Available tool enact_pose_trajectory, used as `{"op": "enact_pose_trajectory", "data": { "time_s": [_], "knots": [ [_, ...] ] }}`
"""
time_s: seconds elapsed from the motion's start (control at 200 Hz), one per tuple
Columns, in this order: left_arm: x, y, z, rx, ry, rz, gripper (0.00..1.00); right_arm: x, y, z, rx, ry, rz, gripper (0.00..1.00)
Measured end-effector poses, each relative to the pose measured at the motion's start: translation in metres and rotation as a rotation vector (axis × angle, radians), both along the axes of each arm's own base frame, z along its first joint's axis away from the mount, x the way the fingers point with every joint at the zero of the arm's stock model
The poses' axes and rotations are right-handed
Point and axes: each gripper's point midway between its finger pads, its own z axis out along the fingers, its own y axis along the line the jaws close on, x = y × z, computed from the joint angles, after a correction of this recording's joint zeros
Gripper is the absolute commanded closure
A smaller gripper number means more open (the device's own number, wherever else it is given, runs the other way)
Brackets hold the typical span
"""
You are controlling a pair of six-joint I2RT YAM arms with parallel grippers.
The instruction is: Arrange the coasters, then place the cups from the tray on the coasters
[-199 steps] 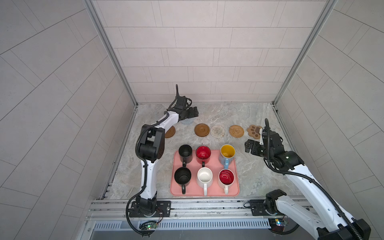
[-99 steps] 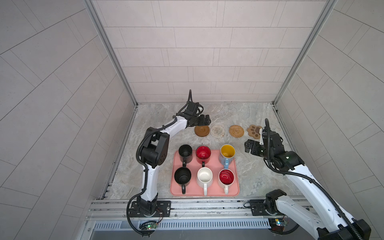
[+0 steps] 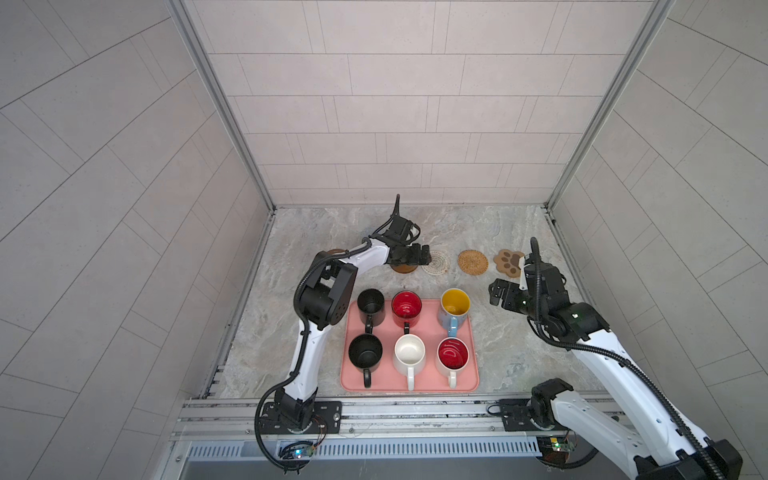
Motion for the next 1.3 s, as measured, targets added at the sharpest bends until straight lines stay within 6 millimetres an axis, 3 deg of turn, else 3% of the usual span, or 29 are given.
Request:
{"op": "enact_pose_trajectory", "data": {
  "time_s": [0.215, 0.605, 0.861, 1.301],
  "knots": [
    [0.015, -0.003, 0.003, 0.009, -0.029, 0.018, 0.00, -0.001, 0.000, -0.001, 0.000, 0.007, -0.003, 0.00],
    [0.023, -0.002, -0.002, 0.035, -0.032, 0.032, 0.00, -0.005, -0.004, -0.008, -0.015, 0.022, -0.014, 0.01],
    [0.051, -0.009, -0.002, 0.044, -0.088, 0.057, 0.00, -0.013, -0.008, -0.014, -0.025, 0.014, -0.017, 0.01],
    [0.094, -0.014, -0.001, 0.036, -0.161, 0.103, 0.00, -0.021, -0.015, 0.000, -0.033, -0.043, -0.030, 0.00]
  ]
}}
